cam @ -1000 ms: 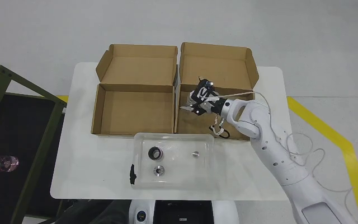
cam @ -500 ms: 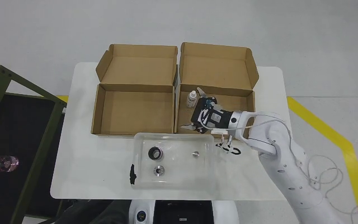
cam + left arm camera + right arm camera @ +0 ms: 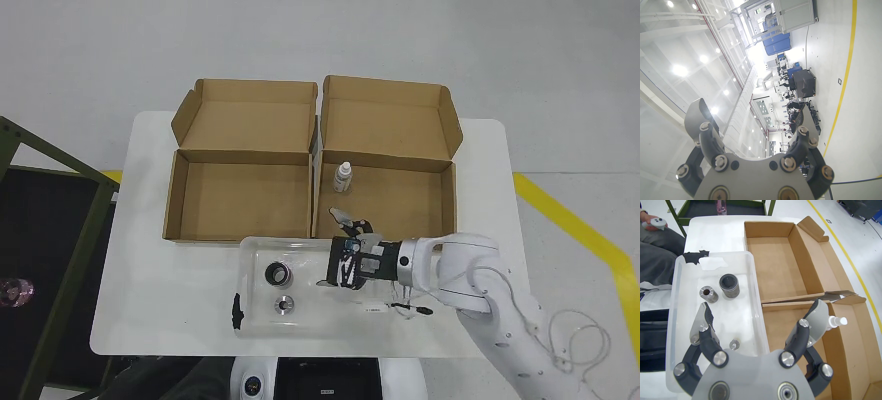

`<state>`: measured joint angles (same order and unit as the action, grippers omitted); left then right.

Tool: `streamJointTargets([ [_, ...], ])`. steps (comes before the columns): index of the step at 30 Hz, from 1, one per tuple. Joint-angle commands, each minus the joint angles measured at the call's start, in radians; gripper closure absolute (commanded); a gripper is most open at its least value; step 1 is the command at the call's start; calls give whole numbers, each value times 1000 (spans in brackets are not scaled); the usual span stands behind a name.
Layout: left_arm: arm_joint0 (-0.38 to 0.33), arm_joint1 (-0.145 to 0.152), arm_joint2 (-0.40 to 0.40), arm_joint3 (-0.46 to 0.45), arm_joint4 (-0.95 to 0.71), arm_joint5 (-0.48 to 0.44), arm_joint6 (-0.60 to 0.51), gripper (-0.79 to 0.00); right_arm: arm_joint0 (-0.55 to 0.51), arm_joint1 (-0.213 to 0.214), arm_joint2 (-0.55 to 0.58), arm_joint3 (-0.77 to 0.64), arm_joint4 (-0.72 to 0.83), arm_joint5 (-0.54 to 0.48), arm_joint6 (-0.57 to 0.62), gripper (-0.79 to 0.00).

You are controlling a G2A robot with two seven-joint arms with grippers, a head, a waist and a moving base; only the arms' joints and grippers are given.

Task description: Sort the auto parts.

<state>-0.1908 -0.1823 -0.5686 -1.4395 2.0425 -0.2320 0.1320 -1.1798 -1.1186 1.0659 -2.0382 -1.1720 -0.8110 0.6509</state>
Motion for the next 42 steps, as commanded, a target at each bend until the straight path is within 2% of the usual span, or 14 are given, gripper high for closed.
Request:
streamJointTargets([
  [1, 0, 0, 0, 0, 0, 0, 0, -785, -14, 4, -9, -16, -22, -19, 10, -785],
  [12, 0, 0, 0, 0, 0, 0, 0, -785, -76, 24, -30, -37, -125, -80, 47, -785],
  [19, 0, 0, 0, 0, 0, 0, 0, -785, -81, 32, -52, -28, -153, -106, 106, -785],
  [37, 0, 0, 0, 0, 0, 0, 0, -785, -30, 33, -135, 18, -227, -67, 248, -785],
  [39, 0, 0, 0, 0, 0, 0, 0, -785, -23, 32, -146, 26, -228, -65, 256, -714],
  [40, 0, 0, 0, 0, 0, 0, 0, -785, -20, 31, -151, 31, -231, -64, 263, -705],
  [41, 0, 0, 0, 0, 0, 0, 0, -785, -17, 31, -156, 36, -231, -61, 266, -619],
  [42, 0, 0, 0, 0, 0, 0, 0, -785, -14, 30, -161, 43, -232, -59, 272, -588],
])
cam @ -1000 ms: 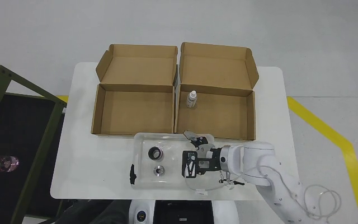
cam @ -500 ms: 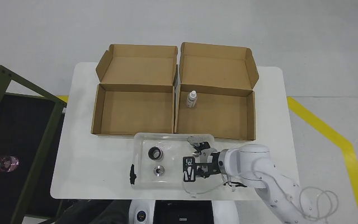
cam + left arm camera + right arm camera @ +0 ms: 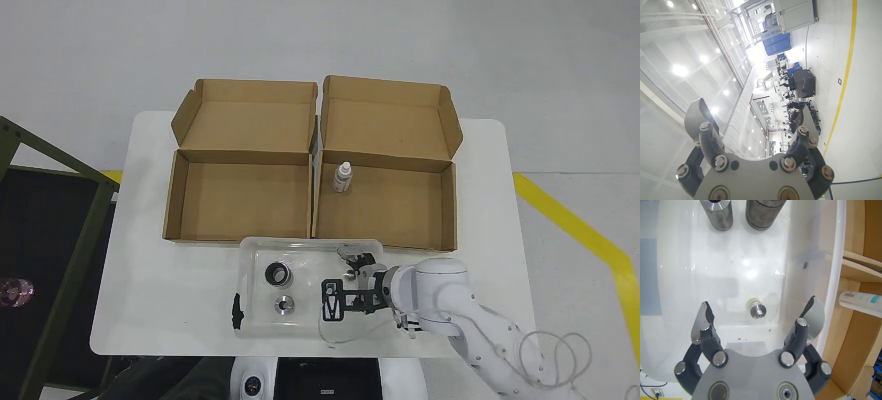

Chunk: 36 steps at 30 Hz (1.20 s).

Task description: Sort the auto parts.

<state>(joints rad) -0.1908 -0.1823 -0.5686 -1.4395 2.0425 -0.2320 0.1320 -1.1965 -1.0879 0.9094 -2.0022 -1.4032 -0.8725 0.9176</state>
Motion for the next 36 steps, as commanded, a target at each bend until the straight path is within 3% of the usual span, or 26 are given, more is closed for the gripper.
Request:
streamJointTargets([
  [1, 0, 0, 0, 0, 0, 0, 0, -785, 7, -1, -9, 12, -4, 5, 12, -570],
  [3, 0, 0, 0, 0, 0, 0, 0, -785, 12, -3, -18, 22, 0, 9, 13, -517],
  [6, 0, 0, 0, 0, 0, 0, 0, -785, 21, -4, -28, 36, 0, 14, 22, -376],
  [14, 0, 0, 0, 0, 0, 0, 0, -785, 38, -6, -48, 56, -5, 27, 38, -256],
  [16, 0, 0, 0, 0, 0, 0, 0, -785, 42, -6, -52, 57, -8, 29, 42, -157],
  [18, 0, 0, 0, 0, 0, 0, 0, -785, 44, -6, -54, 59, -8, 33, 42, 0],
  [36, 0, 0, 0, 0, 0, 0, 0, -785, 28, 11, 24, -39, 97, -5, -180, 0],
])
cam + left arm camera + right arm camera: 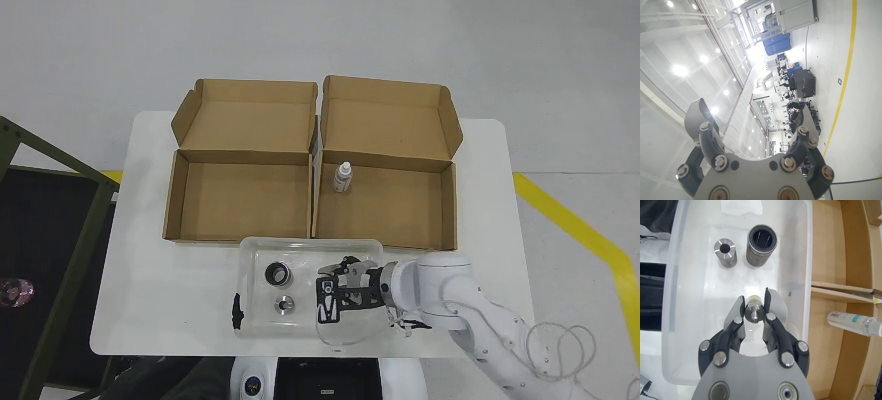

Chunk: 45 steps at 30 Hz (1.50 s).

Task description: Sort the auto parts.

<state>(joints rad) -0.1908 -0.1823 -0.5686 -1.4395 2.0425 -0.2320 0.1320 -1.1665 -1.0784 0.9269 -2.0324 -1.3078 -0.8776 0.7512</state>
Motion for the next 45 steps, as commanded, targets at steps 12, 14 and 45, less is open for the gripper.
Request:
streamJointTargets([
  [12, 0, 0, 0, 0, 0, 0, 0, -785, -7, 13, 89, -98, 22, 18, -182, 0],
  [14, 0, 0, 0, 0, 0, 0, 0, -785, -3, 14, 99, -108, 21, 25, -193, 0],
  [45, 0, 0, 0, 0, 0, 0, 0, -785, 304, -21, 42, 249, 159, 96, -120, 0],
])
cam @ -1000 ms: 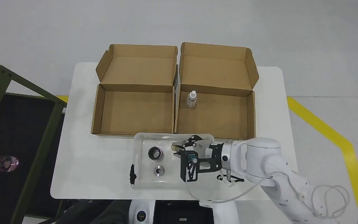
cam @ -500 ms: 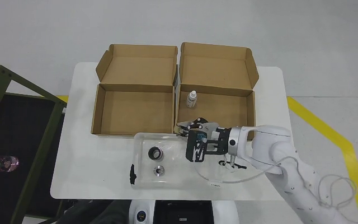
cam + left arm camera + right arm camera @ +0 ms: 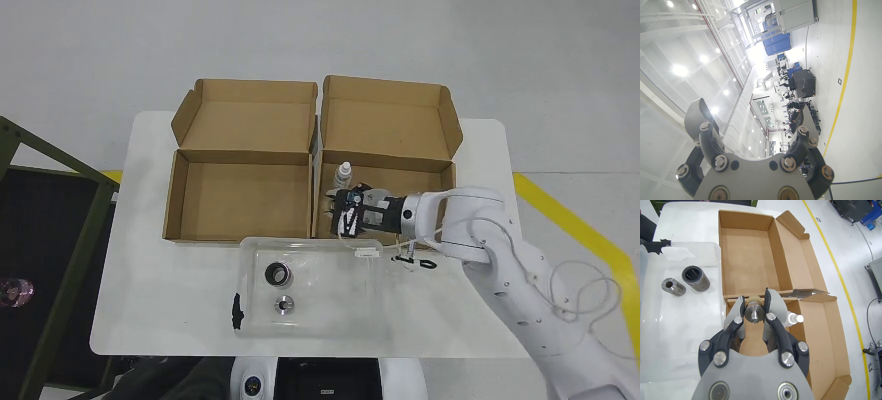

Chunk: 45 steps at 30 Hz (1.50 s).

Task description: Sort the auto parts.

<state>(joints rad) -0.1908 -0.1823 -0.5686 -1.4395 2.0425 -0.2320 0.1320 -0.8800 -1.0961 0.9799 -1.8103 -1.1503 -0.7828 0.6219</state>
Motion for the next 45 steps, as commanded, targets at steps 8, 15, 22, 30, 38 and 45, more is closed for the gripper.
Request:
streamJointTargets([
  [8, 0, 0, 0, 0, 0, 0, 0, -785, 101, -26, -90, 163, 22, 5, 60, 0],
  [15, 0, 0, 0, 0, 0, 0, 0, -785, 132, -38, -133, 235, 16, 14, 87, 0],
  [22, 0, 0, 0, 0, 0, 0, 0, -785, 159, -52, -174, 290, -2, 23, 106, 0],
  [30, 0, 0, 0, 0, 0, 0, 0, -785, 192, -70, -215, 353, -25, 43, 115, 0],
  [38, 0, 0, 0, 0, 0, 0, 0, -785, 216, -88, -251, 408, -37, 55, 116, 0],
  [45, 0, 0, 0, 0, 0, 0, 0, -785, 229, -99, -265, 433, -40, 58, 110, -148],
])
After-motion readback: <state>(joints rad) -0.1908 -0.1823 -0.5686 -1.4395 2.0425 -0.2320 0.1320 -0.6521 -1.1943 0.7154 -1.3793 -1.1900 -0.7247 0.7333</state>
